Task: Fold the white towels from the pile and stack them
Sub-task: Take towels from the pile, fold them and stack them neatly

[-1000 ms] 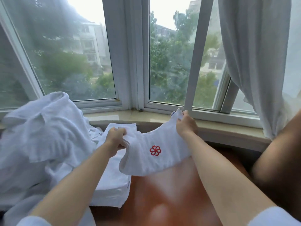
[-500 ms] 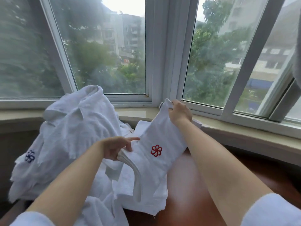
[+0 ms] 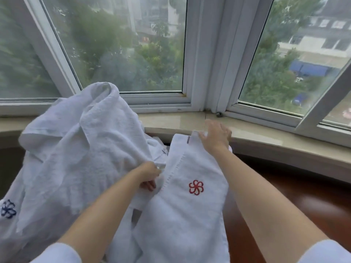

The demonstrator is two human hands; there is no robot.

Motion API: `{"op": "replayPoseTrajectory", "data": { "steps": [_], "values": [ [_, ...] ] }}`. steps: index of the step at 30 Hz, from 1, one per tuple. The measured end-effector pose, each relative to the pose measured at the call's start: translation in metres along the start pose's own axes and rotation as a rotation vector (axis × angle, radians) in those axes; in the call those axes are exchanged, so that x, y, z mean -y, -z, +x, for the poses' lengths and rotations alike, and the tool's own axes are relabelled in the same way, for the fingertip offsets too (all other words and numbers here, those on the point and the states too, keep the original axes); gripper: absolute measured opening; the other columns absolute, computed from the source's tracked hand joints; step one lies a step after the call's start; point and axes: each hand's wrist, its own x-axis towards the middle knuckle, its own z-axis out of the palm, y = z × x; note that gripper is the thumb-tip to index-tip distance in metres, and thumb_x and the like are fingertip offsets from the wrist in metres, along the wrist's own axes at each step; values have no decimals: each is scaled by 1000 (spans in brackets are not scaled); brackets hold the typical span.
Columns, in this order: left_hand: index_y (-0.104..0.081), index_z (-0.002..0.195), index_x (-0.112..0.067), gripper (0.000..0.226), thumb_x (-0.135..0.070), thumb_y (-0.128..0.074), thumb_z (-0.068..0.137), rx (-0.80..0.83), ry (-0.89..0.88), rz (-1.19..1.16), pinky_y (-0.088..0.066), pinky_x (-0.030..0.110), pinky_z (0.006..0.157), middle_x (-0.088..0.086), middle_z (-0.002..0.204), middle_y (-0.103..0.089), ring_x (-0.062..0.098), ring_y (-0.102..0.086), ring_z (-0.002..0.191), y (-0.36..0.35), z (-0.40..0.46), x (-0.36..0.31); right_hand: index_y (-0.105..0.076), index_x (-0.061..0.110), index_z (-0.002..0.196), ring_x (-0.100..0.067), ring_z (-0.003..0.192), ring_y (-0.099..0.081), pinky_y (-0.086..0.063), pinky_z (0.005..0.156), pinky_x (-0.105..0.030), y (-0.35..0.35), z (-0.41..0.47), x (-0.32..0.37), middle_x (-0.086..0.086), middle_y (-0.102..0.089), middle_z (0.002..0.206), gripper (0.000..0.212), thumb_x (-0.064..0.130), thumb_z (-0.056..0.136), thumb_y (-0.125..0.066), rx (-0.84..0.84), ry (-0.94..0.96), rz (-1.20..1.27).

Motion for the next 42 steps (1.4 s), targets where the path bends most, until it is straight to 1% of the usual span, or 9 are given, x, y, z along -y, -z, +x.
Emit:
{"op": "replayPoseTrajectory", "data": {
  "steps": [3,8,13,15,20,23,30,36,42],
  "values": [
    [-58,88,-9,17,-12,-43,94,-262,-207,-136,-56,30,58,11,80,-64,29,-64,65,-11,27,-24,-44,18,131,-29,128,-31,-24,105,-41,-22,-11,-35,-8,-38,139,43,40,95,-49,8,-318,18],
    [-63,119,-10,30,-18,-55,91,-297,-339,-185,-47,32,93,7,117,-64,23,-60,105,-32,55,-64,-40,3,138,-35,126,-44,-38,105,-43,-39,-25,-74,-20,-46,138,52,36,98,-46,210,-929,551],
    [-44,64,-15,36,-32,-61,91,-193,-282,-262,-33,28,58,2,66,-42,16,-43,60,-41,78,-96,-55,6,97,-23,96,-48,-41,87,-33,-46,-30,-86,-12,-56,98,18,21,99,-44,360,-992,867],
    [-43,64,-17,35,-29,-63,89,-182,-284,-276,-36,28,59,-1,66,-43,14,-44,59,-45,82,-100,-52,1,95,-24,96,-48,-40,83,-30,-46,-33,-86,-11,-53,95,12,11,97,-46,337,-1099,956],
    [-55,85,-16,10,-22,-59,93,-200,-483,-399,-43,27,65,2,81,-57,16,-52,71,-43,75,-98,-47,24,125,-21,96,-54,-47,83,-32,-41,-34,-72,3,-53,113,39,6,90,-43,-221,-767,927],
    [-51,89,-21,10,-24,-59,94,-364,-600,-451,-41,27,61,-3,80,-54,12,-50,69,-22,74,-87,-44,27,130,-18,103,-54,-46,88,-33,-41,-19,-51,1,-53,120,39,11,94,-46,-319,-514,886],
    [-49,77,-17,17,-15,-51,93,-277,-268,-279,-39,30,63,7,80,-51,21,-46,76,-4,108,-52,-49,22,119,-19,101,-56,-51,89,-37,-67,6,-41,-3,-56,118,27,8,97,-43,-77,-595,805],
    [-62,89,-13,10,-21,-57,94,-567,-492,-331,-40,24,62,-6,77,-59,9,-52,70,-2,121,-56,-46,19,99,-13,77,-52,-38,58,-21,-76,23,-38,-2,-55,98,14,6,96,-43,-249,-666,883],
    [-55,97,-22,13,-33,-56,91,-456,-227,-340,-40,28,72,-3,96,-60,16,-55,87,-12,117,-35,-42,16,113,-10,72,-48,-40,59,-25,-74,11,-49,1,-50,95,28,14,89,-58,62,-767,841]
  ]
}}
